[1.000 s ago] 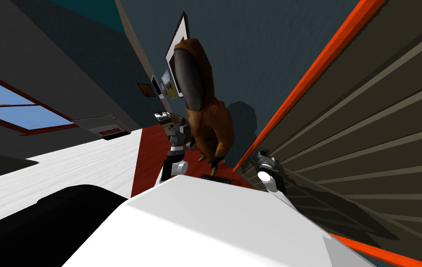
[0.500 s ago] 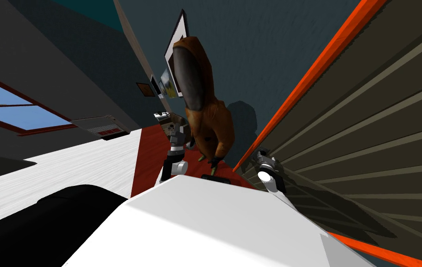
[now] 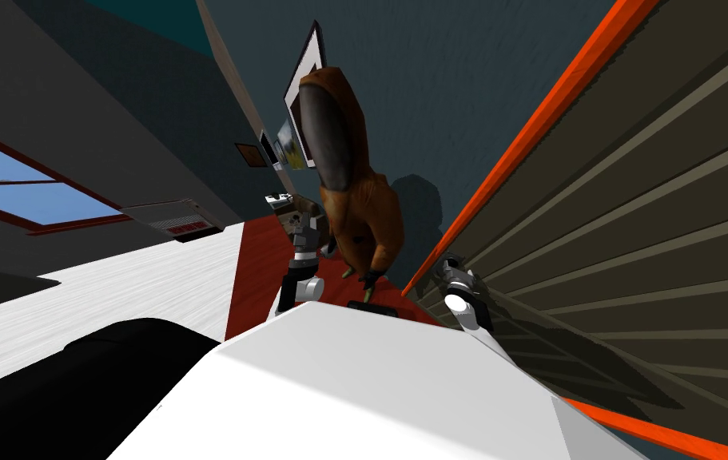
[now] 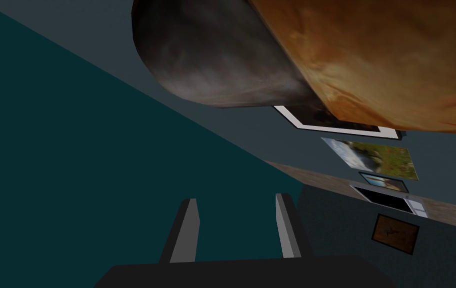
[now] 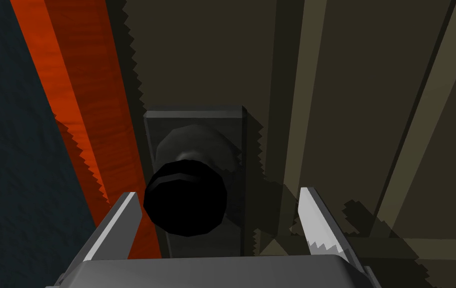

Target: Pull the door open

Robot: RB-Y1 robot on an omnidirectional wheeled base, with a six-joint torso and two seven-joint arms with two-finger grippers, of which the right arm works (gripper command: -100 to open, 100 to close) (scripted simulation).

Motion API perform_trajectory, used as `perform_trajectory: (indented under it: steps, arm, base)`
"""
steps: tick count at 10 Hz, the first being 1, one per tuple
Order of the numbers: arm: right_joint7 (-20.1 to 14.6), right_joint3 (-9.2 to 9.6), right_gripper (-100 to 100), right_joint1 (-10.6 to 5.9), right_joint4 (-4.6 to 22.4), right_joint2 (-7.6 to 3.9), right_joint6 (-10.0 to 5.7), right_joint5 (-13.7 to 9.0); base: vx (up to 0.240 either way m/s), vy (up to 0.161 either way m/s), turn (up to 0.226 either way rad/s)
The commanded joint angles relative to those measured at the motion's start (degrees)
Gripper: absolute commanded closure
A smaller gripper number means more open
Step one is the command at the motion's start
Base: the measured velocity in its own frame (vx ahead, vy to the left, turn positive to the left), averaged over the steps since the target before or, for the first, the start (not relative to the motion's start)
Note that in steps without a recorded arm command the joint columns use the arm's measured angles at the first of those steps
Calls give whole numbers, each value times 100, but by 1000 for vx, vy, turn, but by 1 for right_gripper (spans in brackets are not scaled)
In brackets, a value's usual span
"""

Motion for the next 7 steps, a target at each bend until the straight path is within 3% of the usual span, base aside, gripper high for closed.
perform_trajectory:
  steps: [1,7]
  arm:
    - [-12,-50,-100,-33,5,-40,-52,3]
    - [-10,-53,-100,-36,5,-42,-50,3]
  base:
    - [2,-7,20]
    - [0,0,-1]
